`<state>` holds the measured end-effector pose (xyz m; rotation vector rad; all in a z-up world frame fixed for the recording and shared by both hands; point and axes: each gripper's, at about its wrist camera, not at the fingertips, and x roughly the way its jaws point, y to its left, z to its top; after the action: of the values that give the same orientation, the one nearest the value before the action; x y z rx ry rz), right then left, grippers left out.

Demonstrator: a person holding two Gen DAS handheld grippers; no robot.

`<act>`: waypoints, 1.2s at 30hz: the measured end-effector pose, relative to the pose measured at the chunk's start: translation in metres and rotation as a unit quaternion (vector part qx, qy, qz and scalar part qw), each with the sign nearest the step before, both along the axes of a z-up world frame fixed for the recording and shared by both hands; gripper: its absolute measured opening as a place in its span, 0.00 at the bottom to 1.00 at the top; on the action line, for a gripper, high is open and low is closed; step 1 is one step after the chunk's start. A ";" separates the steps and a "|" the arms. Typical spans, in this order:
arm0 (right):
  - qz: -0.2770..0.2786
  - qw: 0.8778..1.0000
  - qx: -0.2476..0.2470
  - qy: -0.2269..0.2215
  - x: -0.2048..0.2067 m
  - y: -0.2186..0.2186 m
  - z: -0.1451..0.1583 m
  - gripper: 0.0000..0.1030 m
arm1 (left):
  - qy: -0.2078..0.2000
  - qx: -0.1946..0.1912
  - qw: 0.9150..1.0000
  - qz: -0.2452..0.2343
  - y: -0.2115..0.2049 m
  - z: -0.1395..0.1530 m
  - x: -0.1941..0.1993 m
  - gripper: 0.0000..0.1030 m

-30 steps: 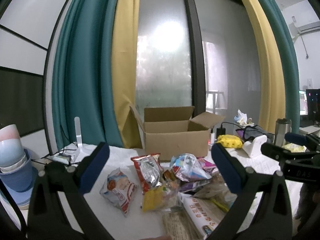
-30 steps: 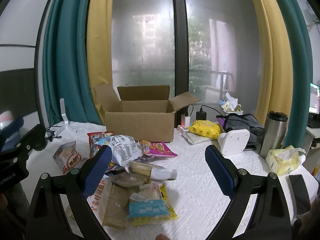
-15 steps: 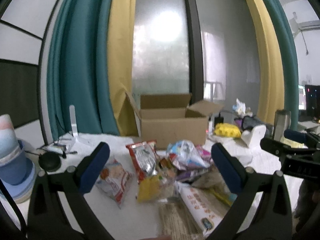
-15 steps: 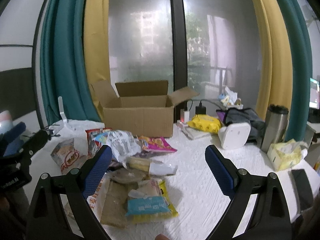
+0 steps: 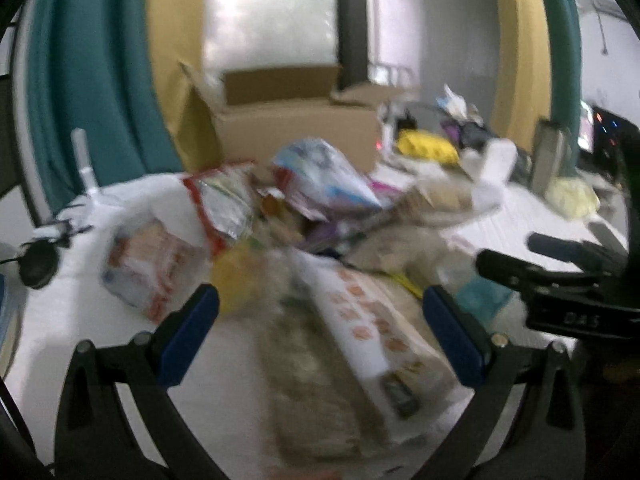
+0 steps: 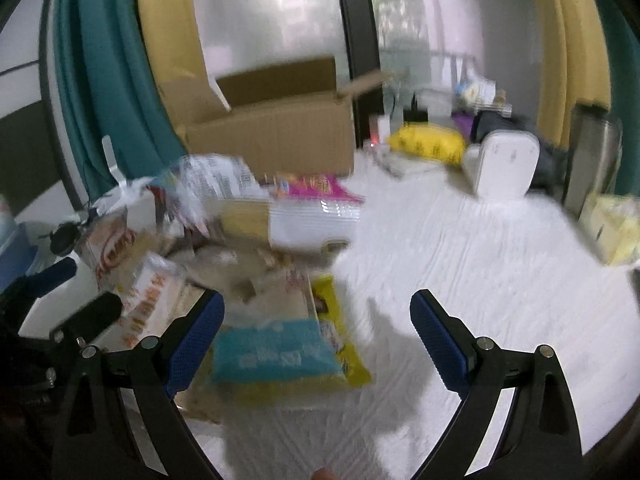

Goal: Organize snacks
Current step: 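Grasp the blue-and-white bread bag with the right tool while the left tool grasps the white bag with red text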

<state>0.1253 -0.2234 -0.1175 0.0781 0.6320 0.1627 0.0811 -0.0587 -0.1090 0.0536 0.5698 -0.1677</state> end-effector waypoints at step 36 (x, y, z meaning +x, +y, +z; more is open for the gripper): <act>0.025 0.997 0.070 -0.026 -0.031 -0.062 0.037 0.40 | 0.020 -0.008 0.996 -0.083 -0.046 0.040 0.010 0.19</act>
<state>0.0941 -0.2852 -0.0807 0.1935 0.5694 0.2572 0.0908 -0.1048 -0.0689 0.0821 0.6045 -0.3348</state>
